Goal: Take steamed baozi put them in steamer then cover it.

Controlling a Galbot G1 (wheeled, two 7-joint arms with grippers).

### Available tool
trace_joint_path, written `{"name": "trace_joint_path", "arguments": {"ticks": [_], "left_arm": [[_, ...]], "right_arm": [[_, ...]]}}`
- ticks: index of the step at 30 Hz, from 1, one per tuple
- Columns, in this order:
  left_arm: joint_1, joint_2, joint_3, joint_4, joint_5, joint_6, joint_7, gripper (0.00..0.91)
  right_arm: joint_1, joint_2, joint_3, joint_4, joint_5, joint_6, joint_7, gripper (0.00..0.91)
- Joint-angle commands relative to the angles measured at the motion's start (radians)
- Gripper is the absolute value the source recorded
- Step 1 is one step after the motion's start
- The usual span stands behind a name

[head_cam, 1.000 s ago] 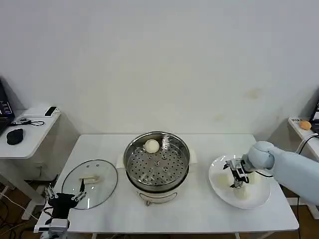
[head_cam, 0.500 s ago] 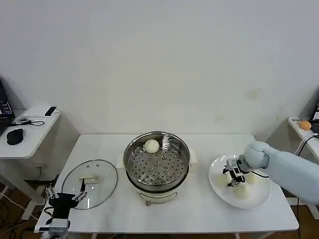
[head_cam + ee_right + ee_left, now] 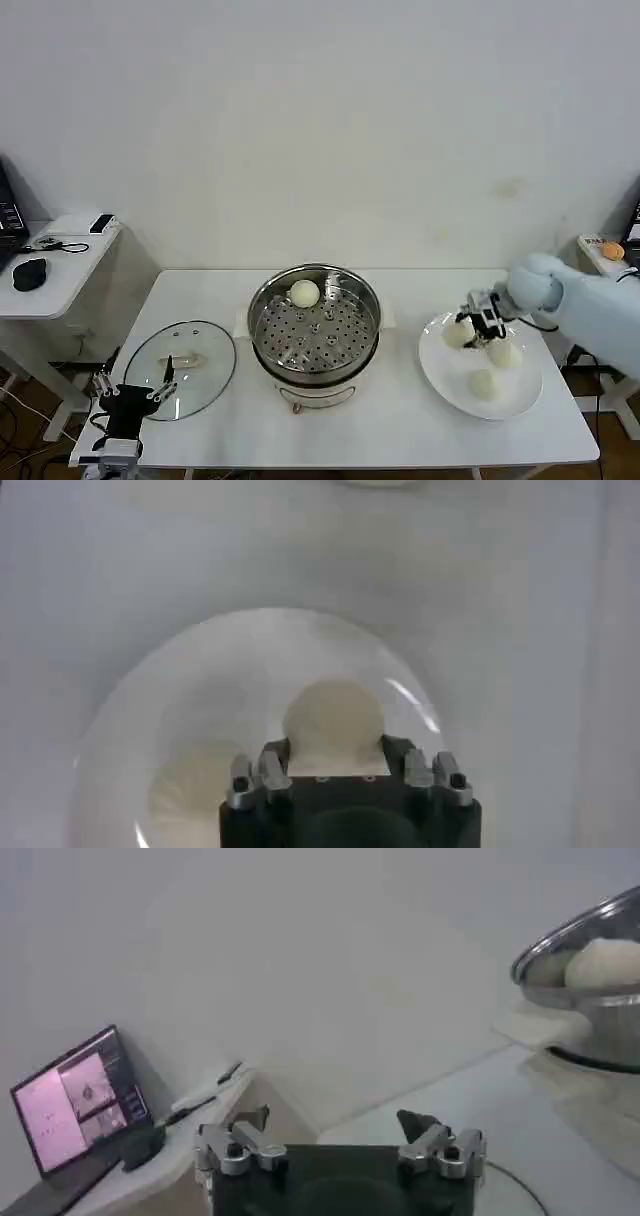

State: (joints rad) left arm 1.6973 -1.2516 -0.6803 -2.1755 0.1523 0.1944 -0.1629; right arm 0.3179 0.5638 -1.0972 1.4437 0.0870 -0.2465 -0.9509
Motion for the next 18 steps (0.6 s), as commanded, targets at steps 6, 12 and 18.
{"name": "trace_joint_path", "arguments": {"ticks": [6, 12, 18], "left_arm": [[-0.006, 0.0, 0.014, -0.009, 0.004, 0.001, 0.001, 0.907], [-0.01, -0.001, 0.005, -0.009, 0.004, 0.001, 0.002, 0.907], [-0.011, 0.004, -0.025, 0.001, -0.003, 0.0, 0.003, 0.907]], "right_arm": [[0.462, 0.203, -0.238, 0.112, 0.285, -0.102, 0.057, 0.645], [0.451, 0.37, -0.229, 0.089, 0.433, -0.189, 0.13, 0.645], [0.371, 0.566, -0.188, 0.022, 0.545, -0.302, 0.205, 0.645]]}}
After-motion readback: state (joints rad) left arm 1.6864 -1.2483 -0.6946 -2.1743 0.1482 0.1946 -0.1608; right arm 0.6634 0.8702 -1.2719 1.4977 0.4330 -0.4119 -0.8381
